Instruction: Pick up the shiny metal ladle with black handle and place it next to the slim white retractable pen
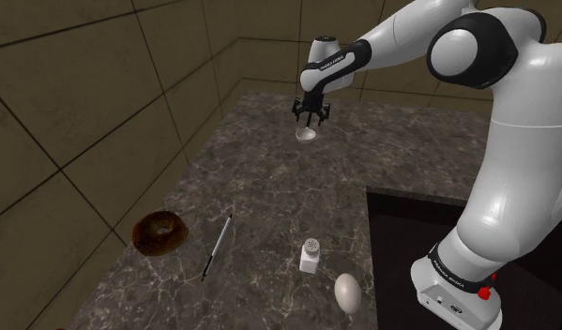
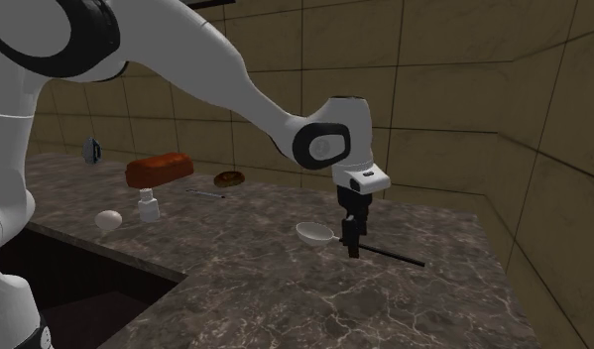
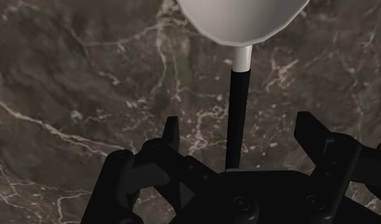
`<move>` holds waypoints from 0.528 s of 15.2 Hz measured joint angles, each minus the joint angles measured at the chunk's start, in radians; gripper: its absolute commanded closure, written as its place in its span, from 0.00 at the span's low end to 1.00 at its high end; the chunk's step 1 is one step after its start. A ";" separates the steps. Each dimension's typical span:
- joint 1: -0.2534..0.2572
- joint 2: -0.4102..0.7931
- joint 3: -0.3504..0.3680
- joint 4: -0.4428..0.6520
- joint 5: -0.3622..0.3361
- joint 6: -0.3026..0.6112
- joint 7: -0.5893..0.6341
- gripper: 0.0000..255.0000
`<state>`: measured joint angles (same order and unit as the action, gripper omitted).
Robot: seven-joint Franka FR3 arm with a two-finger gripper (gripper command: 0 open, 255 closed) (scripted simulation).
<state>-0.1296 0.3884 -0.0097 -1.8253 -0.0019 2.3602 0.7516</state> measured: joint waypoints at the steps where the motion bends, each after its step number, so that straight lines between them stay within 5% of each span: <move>1: 0.000 0.003 0.000 -0.002 0.000 0.005 0.000 0.00; 7: 0.000 0.005 0.000 -0.003 0.000 0.009 0.000 0.00; 8: 0.000 0.005 0.000 -0.003 0.000 0.009 0.000 1.00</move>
<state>-0.1299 0.3934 -0.0097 -1.8286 -0.0018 2.3689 0.7512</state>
